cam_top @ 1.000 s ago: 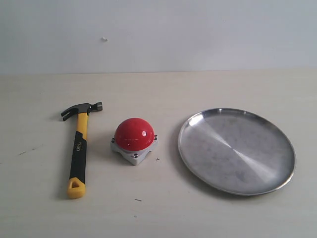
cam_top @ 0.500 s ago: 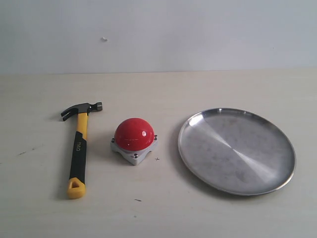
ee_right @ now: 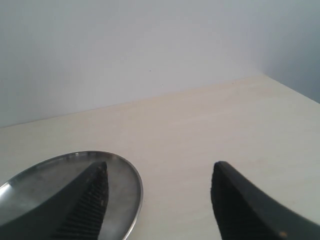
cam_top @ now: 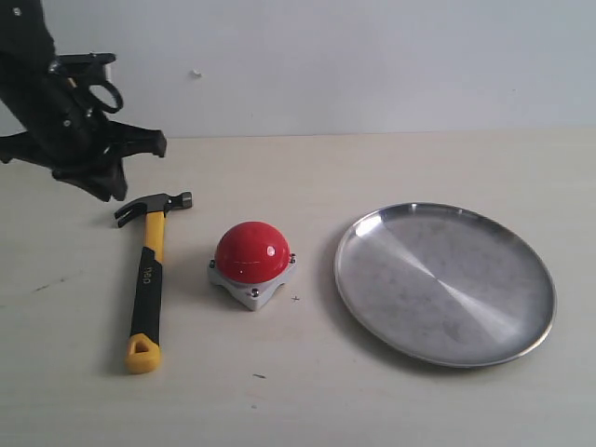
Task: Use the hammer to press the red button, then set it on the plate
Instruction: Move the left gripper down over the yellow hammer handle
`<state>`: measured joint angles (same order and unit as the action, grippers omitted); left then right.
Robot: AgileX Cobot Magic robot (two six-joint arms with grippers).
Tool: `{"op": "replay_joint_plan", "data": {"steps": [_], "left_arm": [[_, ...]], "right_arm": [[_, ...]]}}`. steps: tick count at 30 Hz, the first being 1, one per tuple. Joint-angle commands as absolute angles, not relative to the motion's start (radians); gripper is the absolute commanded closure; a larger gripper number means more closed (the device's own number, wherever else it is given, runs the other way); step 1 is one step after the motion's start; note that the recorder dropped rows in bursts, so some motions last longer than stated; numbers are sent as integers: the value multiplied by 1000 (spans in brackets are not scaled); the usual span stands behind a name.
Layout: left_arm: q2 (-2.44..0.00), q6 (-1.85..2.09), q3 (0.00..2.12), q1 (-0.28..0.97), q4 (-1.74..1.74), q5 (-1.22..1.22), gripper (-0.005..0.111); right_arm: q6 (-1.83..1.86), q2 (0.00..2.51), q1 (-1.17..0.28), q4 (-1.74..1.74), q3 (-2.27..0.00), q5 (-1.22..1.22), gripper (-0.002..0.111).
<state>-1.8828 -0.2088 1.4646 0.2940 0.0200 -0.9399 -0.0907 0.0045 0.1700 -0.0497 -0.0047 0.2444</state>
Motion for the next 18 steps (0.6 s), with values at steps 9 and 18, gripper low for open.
{"op": "replay_joint_plan", "data": {"steps": [9, 18], "left_arm": [[-2150, -202, 1687, 318, 12, -954, 36], [-2242, -198, 1701, 318, 12, -904, 37]], "right_arm": [[-91, 0, 175, -52, 0, 237, 49], [-91, 0, 175, -52, 0, 237, 49]]}}
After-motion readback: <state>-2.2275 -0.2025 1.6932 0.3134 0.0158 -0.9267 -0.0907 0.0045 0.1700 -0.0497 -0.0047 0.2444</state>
